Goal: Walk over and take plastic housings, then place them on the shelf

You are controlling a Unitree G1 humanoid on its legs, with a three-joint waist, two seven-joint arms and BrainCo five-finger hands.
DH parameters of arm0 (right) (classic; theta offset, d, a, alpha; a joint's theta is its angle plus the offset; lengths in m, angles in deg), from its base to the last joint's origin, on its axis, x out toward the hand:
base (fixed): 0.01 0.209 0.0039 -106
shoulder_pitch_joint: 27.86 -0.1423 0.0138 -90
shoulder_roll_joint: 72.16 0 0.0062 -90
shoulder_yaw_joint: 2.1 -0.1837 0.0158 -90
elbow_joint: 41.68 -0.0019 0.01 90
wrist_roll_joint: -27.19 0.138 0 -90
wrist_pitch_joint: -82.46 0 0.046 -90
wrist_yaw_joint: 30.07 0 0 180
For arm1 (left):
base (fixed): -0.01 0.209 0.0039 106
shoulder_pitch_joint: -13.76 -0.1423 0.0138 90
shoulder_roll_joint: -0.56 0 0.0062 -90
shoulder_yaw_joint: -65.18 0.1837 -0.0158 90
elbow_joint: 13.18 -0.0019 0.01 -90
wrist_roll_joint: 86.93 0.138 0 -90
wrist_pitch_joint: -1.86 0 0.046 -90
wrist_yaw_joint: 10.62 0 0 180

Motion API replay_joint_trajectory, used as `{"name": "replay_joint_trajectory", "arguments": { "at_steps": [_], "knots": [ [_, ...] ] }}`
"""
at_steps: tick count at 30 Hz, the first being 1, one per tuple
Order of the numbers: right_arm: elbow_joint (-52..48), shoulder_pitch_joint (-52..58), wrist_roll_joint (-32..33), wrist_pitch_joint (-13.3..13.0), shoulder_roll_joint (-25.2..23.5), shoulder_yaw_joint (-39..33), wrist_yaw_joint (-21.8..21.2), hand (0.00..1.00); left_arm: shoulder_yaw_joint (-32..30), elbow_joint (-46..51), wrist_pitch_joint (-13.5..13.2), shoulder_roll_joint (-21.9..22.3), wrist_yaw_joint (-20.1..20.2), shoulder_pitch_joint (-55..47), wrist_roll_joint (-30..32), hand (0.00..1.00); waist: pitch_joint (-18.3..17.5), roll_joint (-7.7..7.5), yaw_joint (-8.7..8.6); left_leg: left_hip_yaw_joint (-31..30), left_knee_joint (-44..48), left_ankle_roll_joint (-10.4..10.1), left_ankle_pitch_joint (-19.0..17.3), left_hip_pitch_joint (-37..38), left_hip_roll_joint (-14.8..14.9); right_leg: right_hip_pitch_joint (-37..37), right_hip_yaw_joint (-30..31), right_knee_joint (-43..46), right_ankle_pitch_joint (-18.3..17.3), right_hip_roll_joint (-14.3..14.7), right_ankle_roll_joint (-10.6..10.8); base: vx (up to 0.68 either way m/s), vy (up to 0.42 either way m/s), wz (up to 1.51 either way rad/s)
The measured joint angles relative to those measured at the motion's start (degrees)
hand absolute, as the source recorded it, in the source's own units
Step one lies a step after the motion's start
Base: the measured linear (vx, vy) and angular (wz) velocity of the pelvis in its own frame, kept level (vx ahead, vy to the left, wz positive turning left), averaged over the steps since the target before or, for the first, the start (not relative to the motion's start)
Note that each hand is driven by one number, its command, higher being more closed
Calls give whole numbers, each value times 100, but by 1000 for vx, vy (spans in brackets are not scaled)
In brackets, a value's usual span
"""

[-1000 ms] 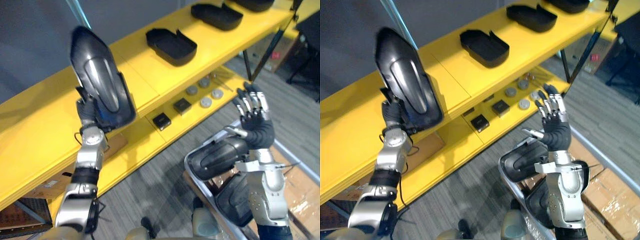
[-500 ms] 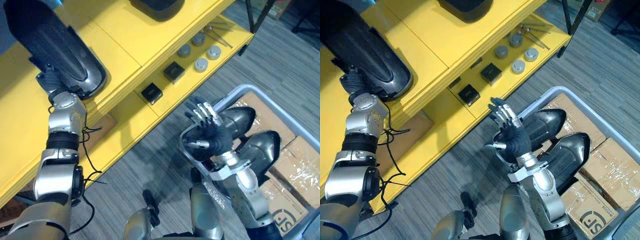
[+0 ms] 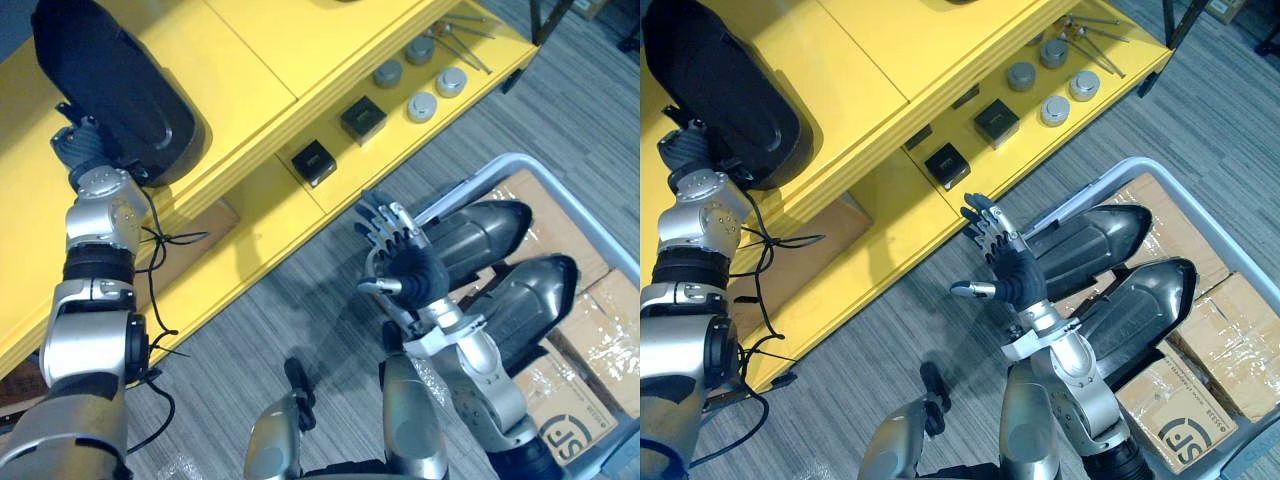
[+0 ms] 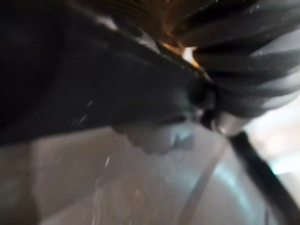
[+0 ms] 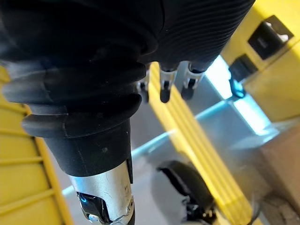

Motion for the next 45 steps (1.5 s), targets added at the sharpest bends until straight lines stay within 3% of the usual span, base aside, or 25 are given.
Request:
{"name": "replay_joint_trajectory", "arguments": {
  "at_steps": [7, 14, 17, 19, 20, 23, 26, 27, 30, 31, 34, 38, 42, 45],
  "knots": [
    [-1, 143, -5, -177, -25, 34, 72, 0, 35, -16, -208, -9, -602, 76, -81, 0, 0, -22, 0, -12, 7, 0, 0, 81, 18, 159, -35, -113, 50, 6, 35, 0, 0, 0],
    [3, 321, -113, -203, -120, 207, 135, 0, 58, -16, -305, -273, -793, 236, -60, 0, -35, -179, -41, 56, 6, 11, -74, 311, 78, 534, -7, -542, 231, 87, 46, 12, 9, -8],
    [3, 341, -232, -298, -148, 85, 124, 0, 54, -19, -895, -410, -981, 419, -52, 0, -57, -222, -72, 95, -17, 12, -76, 401, 90, 695, 0, -758, 345, 112, 53, 13, 11, -8],
    [3, 337, -466, -484, -182, -50, 31, 0, 54, 118, -1541, -485, -1088, 627, 128, 0, -185, -287, -68, 146, -33, 12, -75, 434, 94, 750, 28, -888, 408, 122, 52, 20, 11, -12],
    [-1, 335, -575, -748, -204, -130, -162, 0, 53, 392, -1870, -544, -1044, 705, 285, 0, -241, -333, -84, 154, -57, 12, -75, 523, 106, 901, 29, -1060, 486, 138, 51, 32, 11, -11],
    [-10, 307, -737, -1026, -203, -186, -349, 0, 44, 1103, -2194, -517, -709, 508, 457, 0, -471, -319, -92, 150, -216, 12, -75, 747, 106, 1196, -33, -1284, 537, 151, 62, 37, 15, -1],
    [23, 252, -724, -1012, -171, -185, -382, 0, -61, 2492, -2554, -292, -294, -390, 574, 0, -914, -233, -45, -3, -312, 11, -74, 845, 97, 1478, -263, -1459, 536, 131, 64, 62, 17, 27],
    [108, 203, -722, -940, -163, -189, -357, 100, -216, 3308, -2658, -70, -125, -1017, 639, 0, -1097, -183, 55, -112, -384, 11, -69, 956, 90, 1641, -373, -1536, 535, 125, 65, 90, 17, 37],
    [331, 159, -736, -752, -158, -206, -86, 100, -733, 5326, -2663, 693, 203, -2905, 955, 0, -1393, -57, 289, -382, -428, 8, -68, 1118, 76, 2061, -740, -1682, 497, 68, 96, 59, 13, 57],
    [455, 152, -792, -705, -159, -259, 51, 100, -892, 5904, -2661, 1054, 373, -3746, 1136, 0, -1526, -14, 446, -553, -443, 4, -62, 1112, 59, 2140, -883, -1734, 495, 52, 97, 22, 5, 53],
    [788, 81, -1050, -646, -209, -282, 280, 100, -1026, 6541, -2602, 1870, 797, -5485, 1258, 0, -1586, -69, 857, -923, -559, -7, 35, 1095, -16, 2404, -1303, -1829, 452, 11, 107, -52, -16, 70],
    [1174, -5, -1254, -548, -477, -261, 427, 100, -1003, 6651, -2522, 2621, 1243, -6951, 1265, 0, -1699, -269, 1180, -1143, -832, -24, 191, 1068, -38, 2506, -1646, -1885, 355, -8, 79, -77, -30, 52],
    [1739, -147, -1247, -543, -721, -245, 763, 100, -662, 6637, -2300, 3059, 1796, -7712, 716, 0, -1806, -448, 1349, -1281, -840, -17, 267, 900, -71, 2496, -1816, -1885, 355, -32, 82, -41, -9, 24],
    [2421, -249, -1108, -550, -833, -275, 1115, 100, -379, 6313, -1927, 3163, 2329, -7910, 322, 0, -1818, -469, 1377, -1489, -847, -10, 369, 802, -118, 2491, -2011, -1806, 340, -66, 85, 16, -2, 32]
  ]
}}
